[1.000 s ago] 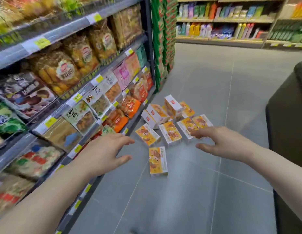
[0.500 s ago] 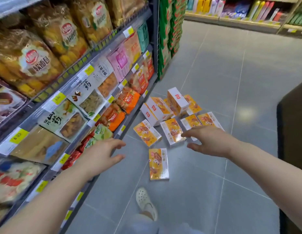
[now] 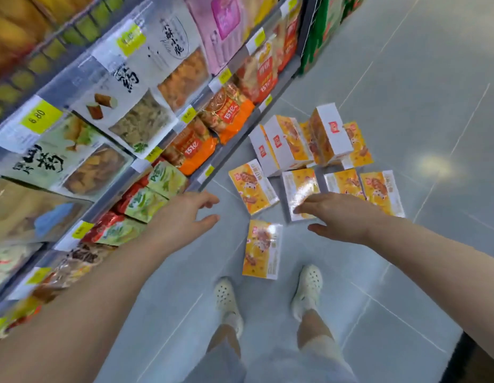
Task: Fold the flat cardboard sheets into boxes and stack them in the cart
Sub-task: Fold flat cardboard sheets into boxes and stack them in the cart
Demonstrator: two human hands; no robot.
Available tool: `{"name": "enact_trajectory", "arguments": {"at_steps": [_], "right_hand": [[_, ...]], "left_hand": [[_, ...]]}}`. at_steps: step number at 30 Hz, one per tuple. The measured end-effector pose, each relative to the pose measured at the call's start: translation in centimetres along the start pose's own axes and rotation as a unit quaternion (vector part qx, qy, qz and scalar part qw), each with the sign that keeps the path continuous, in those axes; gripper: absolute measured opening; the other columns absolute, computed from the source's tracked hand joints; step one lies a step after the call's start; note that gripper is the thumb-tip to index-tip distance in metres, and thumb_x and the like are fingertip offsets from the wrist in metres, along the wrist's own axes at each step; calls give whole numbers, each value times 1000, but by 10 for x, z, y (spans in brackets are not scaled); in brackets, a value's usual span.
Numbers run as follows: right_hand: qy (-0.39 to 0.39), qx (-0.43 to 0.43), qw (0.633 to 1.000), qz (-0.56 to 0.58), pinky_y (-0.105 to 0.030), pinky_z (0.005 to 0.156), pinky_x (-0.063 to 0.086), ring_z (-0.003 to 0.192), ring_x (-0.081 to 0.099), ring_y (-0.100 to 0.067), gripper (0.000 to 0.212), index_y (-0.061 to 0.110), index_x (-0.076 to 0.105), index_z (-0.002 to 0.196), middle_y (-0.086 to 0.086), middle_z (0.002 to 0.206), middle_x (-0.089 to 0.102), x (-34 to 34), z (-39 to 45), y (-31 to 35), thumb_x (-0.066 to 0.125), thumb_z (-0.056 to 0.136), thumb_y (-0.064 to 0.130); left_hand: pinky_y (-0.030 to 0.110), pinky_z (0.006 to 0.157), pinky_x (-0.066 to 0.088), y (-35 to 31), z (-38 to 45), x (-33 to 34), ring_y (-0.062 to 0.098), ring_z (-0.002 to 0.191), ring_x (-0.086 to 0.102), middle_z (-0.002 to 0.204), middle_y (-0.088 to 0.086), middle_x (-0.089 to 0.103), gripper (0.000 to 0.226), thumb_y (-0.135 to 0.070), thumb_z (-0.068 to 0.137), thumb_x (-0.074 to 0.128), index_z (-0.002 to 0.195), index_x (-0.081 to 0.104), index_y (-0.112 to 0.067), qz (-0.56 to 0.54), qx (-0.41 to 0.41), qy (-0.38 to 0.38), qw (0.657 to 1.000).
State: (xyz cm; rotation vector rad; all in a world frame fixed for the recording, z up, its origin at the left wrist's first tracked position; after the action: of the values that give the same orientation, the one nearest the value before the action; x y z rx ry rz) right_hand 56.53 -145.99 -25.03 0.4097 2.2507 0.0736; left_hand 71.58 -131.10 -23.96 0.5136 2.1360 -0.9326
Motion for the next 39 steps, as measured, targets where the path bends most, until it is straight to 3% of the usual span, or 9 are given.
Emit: {"name": "enact_trajectory", "arguments": {"at_steps": [3,10,20,26,30,31,34,37,39], "right_hand": [[33,-40,998,-27,-33,101,36,133,33,-19,48,25,30,141,2,145,35,21,39,-13,44,95,26],[90,-103,986,-96,-38,107,29,139,20,-22,55,26,22,144,0,151,22,115,145,-43,44,94,19],[146,-91,978,-119,-44,108,28,140,11,-29,68,33,14,144,-1,155,2,319,347,-55,49,90,12],[139,-87,983,-84,-49,108,28,139,15,-33,78,37,12,143,-1,155,-6,386,422,-49,62,84,25],[161,-43,985,-46,-46,100,37,130,31,-35,94,39,14,141,-4,152,3,411,449,-54,76,71,26],[162,-32,986,-29,-45,97,40,127,35,-35,95,38,17,141,-7,149,10,414,452,-55,77,69,25],[139,-17,990,9,-42,91,44,120,42,-34,85,31,30,136,-8,138,26,411,448,-59,78,67,21],[101,-4,993,59,-37,88,43,115,45,-31,71,26,38,129,-5,135,28,395,429,-64,76,69,18],[72,10,994,83,-37,88,44,111,47,-31,71,25,38,128,-5,135,27,379,409,-70,77,68,16]], "left_hand": [[25,92,36,18,11,39,17,114,52,122,3,58,37,-22,87,58,123,53,-15,-42,-60,-5,997],[11,80,28,89,54,177,18,113,51,121,5,58,37,-14,83,63,119,56,-15,-185,-204,-29,961],[29,99,33,232,139,433,24,122,42,137,8,42,50,-13,80,66,126,48,-19,-337,-360,43,869],[24,82,34,272,157,545,20,113,45,138,-1,39,82,-28,63,77,135,38,-25,-469,-424,102,768],[31,67,53,263,155,591,18,87,61,102,-16,51,76,-13,79,68,139,27,-35,-618,-456,137,625],[28,59,56,261,156,597,14,73,66,93,-14,56,76,-8,78,67,139,27,-32,-635,-453,132,612],[26,56,54,257,156,598,12,63,63,82,-9,55,77,2,74,68,137,34,-28,-639,-457,105,610],[42,79,53,246,145,584,21,91,58,103,-2,51,86,0,67,75,136,33,-31,-623,-462,86,625],[47,96,45,237,137,566,29,119,43,132,7,35,103,-7,60,83,140,23,-34,-562,-474,79,673]]}}
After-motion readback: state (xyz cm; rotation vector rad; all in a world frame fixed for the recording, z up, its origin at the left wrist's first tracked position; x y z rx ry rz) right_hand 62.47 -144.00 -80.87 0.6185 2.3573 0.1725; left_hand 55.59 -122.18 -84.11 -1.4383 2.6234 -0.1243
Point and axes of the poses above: each hand's wrist, its own z-axis towards the middle knuckle, its own x-axis out of the palm, y = z × x, the point moved 7 cm from there along z, towards the middle knuckle
